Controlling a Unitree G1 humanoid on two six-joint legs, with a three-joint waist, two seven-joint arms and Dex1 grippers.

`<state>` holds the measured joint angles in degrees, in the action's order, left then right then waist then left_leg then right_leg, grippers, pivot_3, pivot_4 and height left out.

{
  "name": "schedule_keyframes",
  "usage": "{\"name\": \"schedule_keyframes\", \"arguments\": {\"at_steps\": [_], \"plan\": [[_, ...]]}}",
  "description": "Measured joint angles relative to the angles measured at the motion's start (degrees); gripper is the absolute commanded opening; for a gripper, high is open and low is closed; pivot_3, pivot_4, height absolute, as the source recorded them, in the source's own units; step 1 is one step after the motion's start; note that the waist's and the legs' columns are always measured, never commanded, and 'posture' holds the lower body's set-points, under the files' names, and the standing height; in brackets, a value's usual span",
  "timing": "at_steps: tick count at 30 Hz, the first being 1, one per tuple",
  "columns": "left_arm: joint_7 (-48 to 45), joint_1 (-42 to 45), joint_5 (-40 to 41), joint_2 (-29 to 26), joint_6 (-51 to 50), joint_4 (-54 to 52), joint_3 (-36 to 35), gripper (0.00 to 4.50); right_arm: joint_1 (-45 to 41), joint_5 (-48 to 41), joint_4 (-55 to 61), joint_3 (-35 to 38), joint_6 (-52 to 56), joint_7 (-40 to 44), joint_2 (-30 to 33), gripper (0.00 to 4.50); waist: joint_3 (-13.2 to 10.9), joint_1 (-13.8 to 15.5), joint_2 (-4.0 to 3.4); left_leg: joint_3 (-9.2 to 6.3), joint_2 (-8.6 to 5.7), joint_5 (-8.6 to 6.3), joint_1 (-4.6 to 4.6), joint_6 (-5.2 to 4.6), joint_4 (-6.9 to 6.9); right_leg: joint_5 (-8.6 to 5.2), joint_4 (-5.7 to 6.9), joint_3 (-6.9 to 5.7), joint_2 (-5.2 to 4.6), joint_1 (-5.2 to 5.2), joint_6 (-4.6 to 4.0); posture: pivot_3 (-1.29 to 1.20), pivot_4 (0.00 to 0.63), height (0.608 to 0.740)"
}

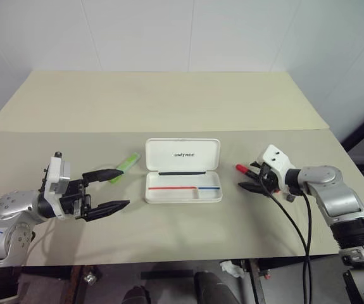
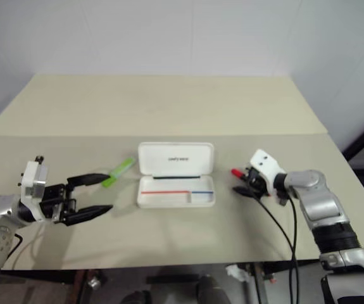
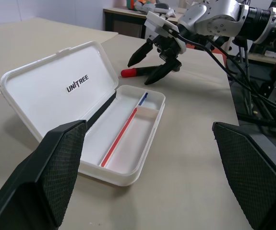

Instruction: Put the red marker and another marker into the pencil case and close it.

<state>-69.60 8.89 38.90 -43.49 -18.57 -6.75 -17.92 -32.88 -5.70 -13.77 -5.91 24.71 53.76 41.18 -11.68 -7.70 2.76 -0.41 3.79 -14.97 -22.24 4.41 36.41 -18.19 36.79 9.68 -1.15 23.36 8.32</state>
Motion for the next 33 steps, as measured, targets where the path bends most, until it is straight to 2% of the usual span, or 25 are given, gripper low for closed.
{"name": "schedule_keyframes", "arguments": {"at_steps": [16, 21, 23, 29, 33], "plan": [[0.8, -2.1, 0.0, -0.1, 0.0, -1.5, -0.1, 4.50, -1.9, -1.2, -2.4, 0.1, 5.5, -0.1, -1.8, 4.46, 0.2, -0.1, 0.29, 0.00, 0.00, 0.01, 0.09, -0.02, 0.05, 0.04, -0.22, 0.01, 0.00, -0.18, -0.04, 0.00, 0.150, 0.740], [1.2, -2.5, 0.0, -0.1, 0.0, -1.6, -0.1, 4.50, -2.1, -1.2, -2.6, -0.2, 5.8, -0.1, -2.7, 2.98, 0.3, -0.3, 0.40, 0.00, 0.02, 0.03, 0.20, -0.04, 0.05, 0.08, -0.49, 0.02, 0.00, -0.43, -0.16, 0.00, 0.150, 0.740], [1.2, -2.7, 0.0, -0.1, 0.0, -1.9, -0.1, 4.50, -2.1, -1.2, -2.8, -0.4, 5.8, -0.1, -3.1, 2.41, 0.3, -0.4, 0.40, 0.01, 0.03, 0.09, 0.27, -0.15, 0.04, -0.08, -0.90, 0.03, -0.02, -0.69, -0.75, 0.00, 0.150, 0.740], [1.3, -2.7, 0.0, -0.1, 0.0, -1.9, -0.1, 4.50, -2.1, -1.2, -3.6, -0.7, 5.2, -0.1, -3.5, 0.62, 0.3, -0.4, 0.43, 0.18, -0.13, 0.30, 0.37, -0.42, 0.09, 0.25, -1.31, 0.16, -0.26, -0.96, -0.91, 0.00, 0.150, 0.740], [1.3, -2.7, 0.0, -0.1, 0.0, -1.9, -0.1, 4.50, -2.1, -1.1, -4.1, -0.7, 3.7, -0.1, -3.5, 0.61, 0.3, -0.4, 0.42, 0.19, -0.13, 0.32, 0.36, -0.44, 0.08, 0.28, -1.34, 0.17, -0.26, -0.93, -0.93, 0.00, 0.150, 0.740]]}}
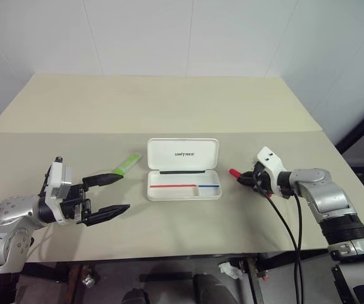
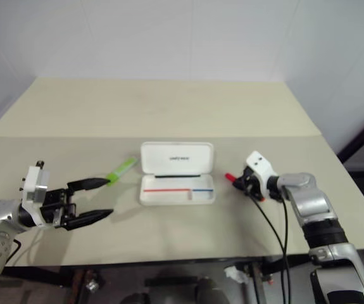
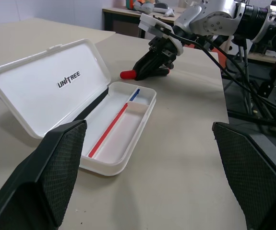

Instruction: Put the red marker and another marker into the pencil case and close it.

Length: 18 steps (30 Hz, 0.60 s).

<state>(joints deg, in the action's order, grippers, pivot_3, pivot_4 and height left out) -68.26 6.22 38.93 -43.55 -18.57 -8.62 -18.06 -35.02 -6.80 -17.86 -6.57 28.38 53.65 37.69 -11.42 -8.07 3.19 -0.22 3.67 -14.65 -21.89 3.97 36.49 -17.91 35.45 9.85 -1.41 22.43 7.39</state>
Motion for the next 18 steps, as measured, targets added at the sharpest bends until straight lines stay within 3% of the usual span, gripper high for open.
{"name": "schedule_keyframes", "arguments": {"at_steps": [8, 12, 15, 18], "plan": [[0.0, 0.4, 0.0, 0.0, 0.0, 0.0, 0.0, 4.50, -0.1, 0.3, 0.4, 0.0, -2.6, 0.0, 0.1, 0.61, 0.0, -0.1, -0.05, 0.03, 0.01, 0.00, -0.16, 0.00, -0.24, 0.00, -0.03, 0.00, 0.01, 0.26, 0.18, 0.00, 0.150, 0.740], [0.0, 1.2, 0.0, 0.0, 0.0, 0.1, 0.0, 4.50, -1.8, 1.9, 0.4, 0.0, -4.7, -0.6, 0.1, 0.61, -0.3, 0.0, -0.41, 0.05, 0.01, 0.00, -0.36, 0.00, -0.31, 0.02, 0.00, 0.00, 0.01, 0.52, 0.31, 0.00, 0.150, 0.740], [0.0, 1.9, 0.0, 0.0, 0.0, 0.1, 0.0, 4.50, -4.7, 2.4, 0.5, 0.0, -6.1, -0.7, 0.1, 0.61, -0.3, 0.0, -0.50, 0.06, 0.01, -0.01, -0.55, 0.02, -0.48, 0.33, 0.24, -0.01, 0.04, 0.94, 0.98, 0.00, 0.150, 0.740], [-0.1, 1.9, 0.0, 0.0, 0.0, 0.3, 0.0, 4.50, -7.2, 2.4, 0.7, 0.0, -7.3, -0.7, 0.1, 0.61, -0.3, 0.1, -0.53, 0.05, 0.02, -0.06, -0.69, 0.08, -0.66, 0.17, 0.46, -0.04, 0.06, 1.26, 1.06, 0.00, 0.150, 0.740]]}}
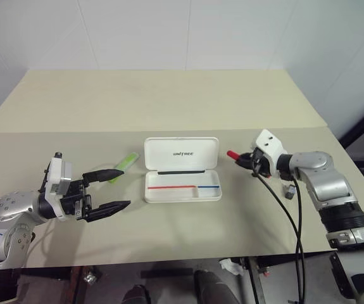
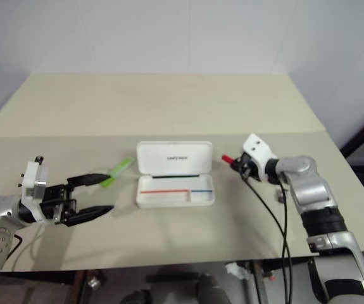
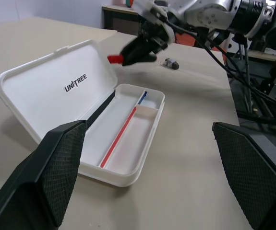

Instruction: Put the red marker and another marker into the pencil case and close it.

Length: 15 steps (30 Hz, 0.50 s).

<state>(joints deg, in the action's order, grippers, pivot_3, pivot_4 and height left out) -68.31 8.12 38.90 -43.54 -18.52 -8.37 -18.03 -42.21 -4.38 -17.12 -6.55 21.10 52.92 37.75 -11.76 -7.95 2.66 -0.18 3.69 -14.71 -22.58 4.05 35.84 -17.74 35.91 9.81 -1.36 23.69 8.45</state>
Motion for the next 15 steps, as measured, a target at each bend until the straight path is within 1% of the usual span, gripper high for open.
{"name": "schedule_keyframes", "arguments": {"at_steps": [7, 15], "plan": [[0.0, 0.1, 0.0, 0.0, 0.3, 0.1, 0.0, 4.50, -6.5, 0.4, 2.0, 0.0, -3.4, -0.5, -0.6, 0.61, -0.1, 0.2, -0.17, 0.01, 0.01, -0.01, -0.74, 0.04, -0.02, -0.07, 0.07, -0.07, -0.05, 0.73, 0.01, 0.00, 0.150, 0.740], [0.3, 0.0, 0.0, 0.0, 0.3, 0.1, 0.0, 4.50, -11.8, 0.4, 5.7, 0.0, -5.1, -0.3, -4.2, 0.61, -0.1, 0.1, -0.22, 0.02, 0.01, -0.01, -0.73, 0.04, 0.15, -0.07, 0.27, -0.07, -0.04, 0.73, 0.00, 0.00, 0.150, 0.740]]}}
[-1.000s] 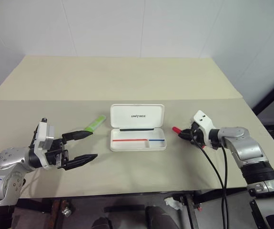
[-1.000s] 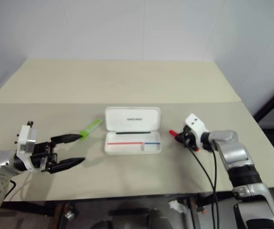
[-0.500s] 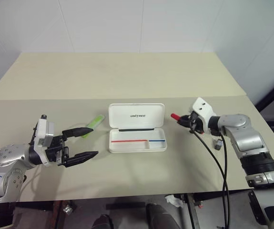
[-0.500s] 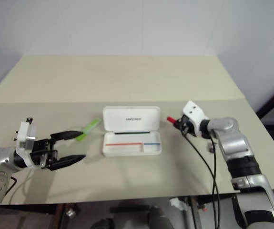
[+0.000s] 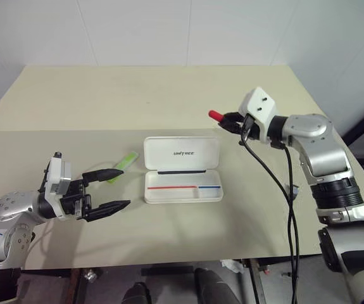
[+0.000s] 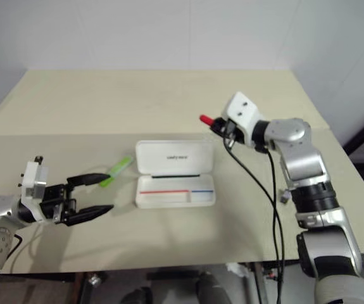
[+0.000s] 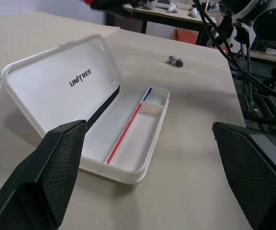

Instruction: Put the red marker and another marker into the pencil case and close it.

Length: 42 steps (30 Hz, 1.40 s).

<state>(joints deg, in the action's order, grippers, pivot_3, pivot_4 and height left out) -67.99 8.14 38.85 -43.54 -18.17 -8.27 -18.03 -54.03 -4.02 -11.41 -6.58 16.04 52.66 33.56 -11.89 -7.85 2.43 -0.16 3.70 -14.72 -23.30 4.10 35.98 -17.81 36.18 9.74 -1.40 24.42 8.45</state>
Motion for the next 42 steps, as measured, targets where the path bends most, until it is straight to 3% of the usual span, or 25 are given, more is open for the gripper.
{"name": "schedule_keyframes", "arguments": {"at_steps": [6, 11, 19, 24, 38, 42], "plan": [[0.4, -0.8, 0.0, 0.0, 0.1, 0.0, 0.0, 4.50, -0.9, -1.9, 5.2, -2.8, 1.4, 4.3, -2.4, 0.61, 0.0, -0.1, -0.01, -0.01, 0.01, 0.00, 0.01, 0.00, 0.04, -0.01, 0.17, 0.00, 0.03, 0.04, -0.02, 0.00, 0.150, 0.740], [0.8, -2.1, 0.1, 0.0, 0.1, -0.4, -0.2, 4.50, -0.1, -1.7, 9.3, -9.7, 5.3, 9.7, -2.4, 0.61, 0.0, 0.0, -0.01, -0.03, 0.00, 0.01, 0.02, 0.01, 0.14, -0.03, 0.31, -0.03, 0.02, 0.04, -0.06, 0.00, 0.150, 0.740], [0.2, -2.9, 0.1, -0.4, 0.3, 0.0, -2.7, 4.50, 1.4, -0.2, 10.0, -14.2, 5.8, 10.4, -5.1, 0.61, 0.0, -0.1, -0.01, -0.05, 0.00, 0.05, 0.05, 0.02, 0.16, -0.04, 0.45, -0.04, 0.05, 0.07, -0.07, 0.00, 0.150, 0.740], [0.4, -3.3, 0.1, -0.4, 0.6, -0.1, -3.3, 4.50, 2.3, 2.2, 6.8, -18.5, 1.6, 10.8, -7.9, 0.61, 0.0, -0.1, -0.01, -0.06, 0.00, 0.06, 0.05, 0.03, 0.18, -0.04, 0.50, -0.05, 0.05, 0.07, -0.07, 0.00, 0.150, 0.740], [1.7, -5.5, 0.1, -0.4, 0.7, -0.8, -3.5, 4.50, 0.9, 6.6, -2.7, -19.9, -4.7, 10.7, -11.8, 0.61, 0.0, -0.2, 0.00, -0.10, 0.00, 0.15, 0.11, 0.20, 0.20, -0.05, 0.76, -0.05, 0.07, 0.11, -0.10, 0.00, 0.150, 0.740], [1.9, -5.6, 0.1, -0.4, 0.7, -1.5, -3.5, 4.50, 0.9, 7.0, -2.8, -19.9, -4.8, 10.7, -11.9, 1.99, 0.0, -0.2, 0.01, -0.10, 0.00, 0.16, 0.11, 0.21, 0.20, -0.05, 0.76, -0.06, 0.07, 0.11, -0.10, 0.00, 0.150, 0.740]]}}
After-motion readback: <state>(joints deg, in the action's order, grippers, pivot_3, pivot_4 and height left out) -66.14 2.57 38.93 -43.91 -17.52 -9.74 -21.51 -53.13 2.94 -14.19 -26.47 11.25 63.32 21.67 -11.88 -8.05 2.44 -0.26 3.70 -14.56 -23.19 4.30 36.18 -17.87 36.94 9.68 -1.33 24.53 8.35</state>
